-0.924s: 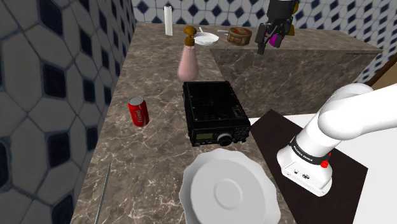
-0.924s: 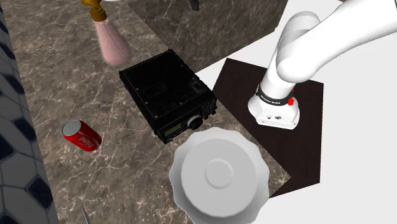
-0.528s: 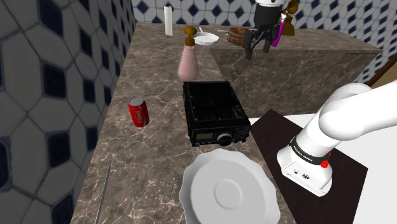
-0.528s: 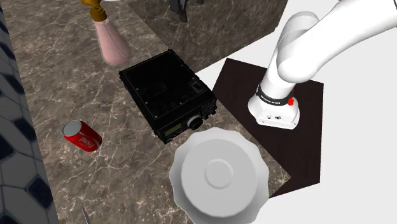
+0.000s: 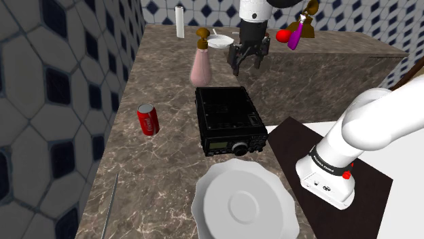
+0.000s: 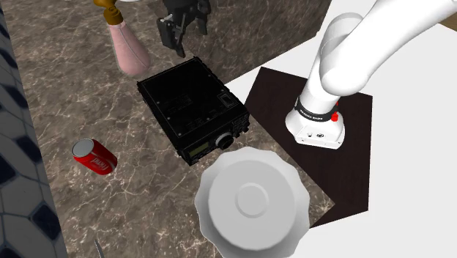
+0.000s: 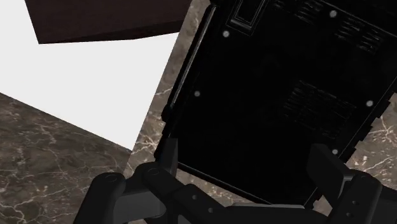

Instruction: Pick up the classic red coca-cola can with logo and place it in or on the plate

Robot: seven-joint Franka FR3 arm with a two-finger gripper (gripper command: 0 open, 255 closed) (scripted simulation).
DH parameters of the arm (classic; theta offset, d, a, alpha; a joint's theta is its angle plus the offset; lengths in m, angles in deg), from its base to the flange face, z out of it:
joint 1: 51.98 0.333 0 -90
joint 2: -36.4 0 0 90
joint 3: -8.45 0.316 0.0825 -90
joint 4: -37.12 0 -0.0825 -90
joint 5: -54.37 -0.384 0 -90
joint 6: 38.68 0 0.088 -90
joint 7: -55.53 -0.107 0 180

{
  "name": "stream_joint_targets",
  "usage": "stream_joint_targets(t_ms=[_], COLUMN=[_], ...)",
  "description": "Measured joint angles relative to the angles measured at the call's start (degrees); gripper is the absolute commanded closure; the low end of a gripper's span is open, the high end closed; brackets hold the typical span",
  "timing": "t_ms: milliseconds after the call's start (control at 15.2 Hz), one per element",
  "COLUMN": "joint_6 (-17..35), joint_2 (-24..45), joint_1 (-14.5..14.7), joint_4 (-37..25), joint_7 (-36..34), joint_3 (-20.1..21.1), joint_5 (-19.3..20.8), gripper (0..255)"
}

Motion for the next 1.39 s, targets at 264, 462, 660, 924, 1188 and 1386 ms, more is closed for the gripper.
stream_joint_targets(t_ms=[264,462,660,924,1188,1386], joint_6=[4.2,6.4,8.6,10.1,11.1,10.6], joint_2=[6.6,12.3,18.2,26.5,35.1,42.2], joint_1=[0.6,0.8,1.3,2.4,4.4,6.7], joint_4=[-2.9,-6.5,-10.5,-17.1,-24.2,-31.3], joint_7=[-5.3,-9.6,-14.2,-20.6,-26.7,-31.0], joint_3=[3.7,6.4,9.0,11.8,13.3,13.7], joint_5=[-0.7,-0.3,0.9,3.7,7.5,10.8], gripper=[0,0,0,0,0,0])
